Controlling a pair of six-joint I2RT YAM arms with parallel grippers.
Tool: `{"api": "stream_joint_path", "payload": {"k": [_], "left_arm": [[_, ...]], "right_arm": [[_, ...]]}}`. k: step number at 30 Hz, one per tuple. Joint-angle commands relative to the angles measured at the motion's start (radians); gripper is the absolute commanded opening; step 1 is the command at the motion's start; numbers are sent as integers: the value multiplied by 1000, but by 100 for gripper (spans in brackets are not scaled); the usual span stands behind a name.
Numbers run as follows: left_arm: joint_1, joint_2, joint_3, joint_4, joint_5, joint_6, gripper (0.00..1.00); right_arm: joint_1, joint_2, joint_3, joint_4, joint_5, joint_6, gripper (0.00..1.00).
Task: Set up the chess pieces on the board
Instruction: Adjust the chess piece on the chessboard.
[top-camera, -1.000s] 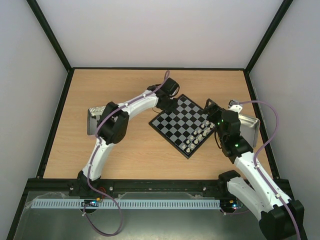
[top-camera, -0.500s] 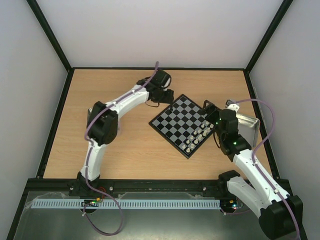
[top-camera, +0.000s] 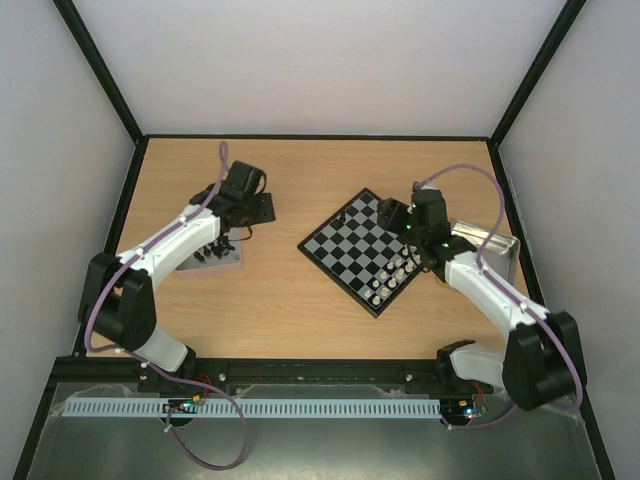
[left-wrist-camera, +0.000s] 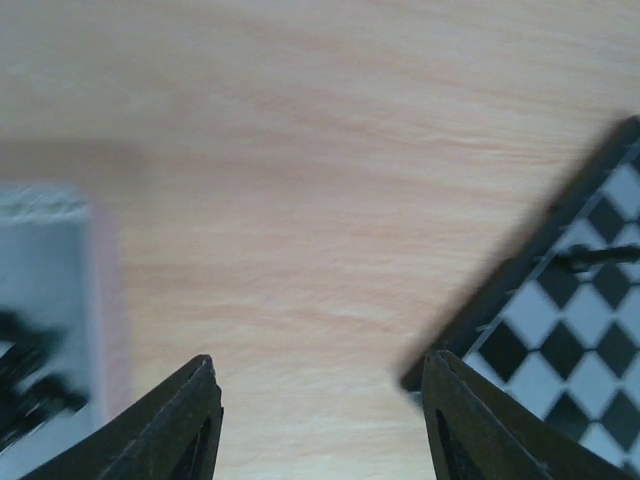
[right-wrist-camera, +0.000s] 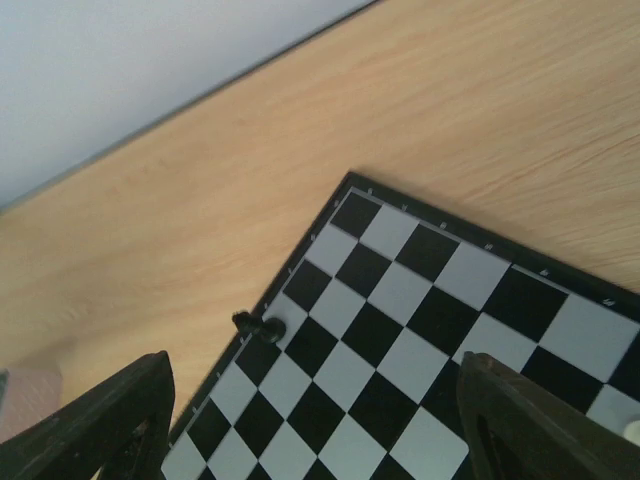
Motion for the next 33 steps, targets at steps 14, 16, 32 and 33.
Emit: {"api": "stream_joint_path", "payload": {"k": [14,16,32,33], "left_arm": [[88,-121,-278,98,240,4,45],[89,-116,-279,100,246,4,45],[81,-103,-284,102,267,7,45],[80,-102,-283,103,268,6,45]], "right_arm": [[206,530,287,-29,-15,-24,43],[211,572,299,-10,4,-14,40],[215,783,474,-35,184,-51,36],[215,790,483,-42,190,-57,35]]}}
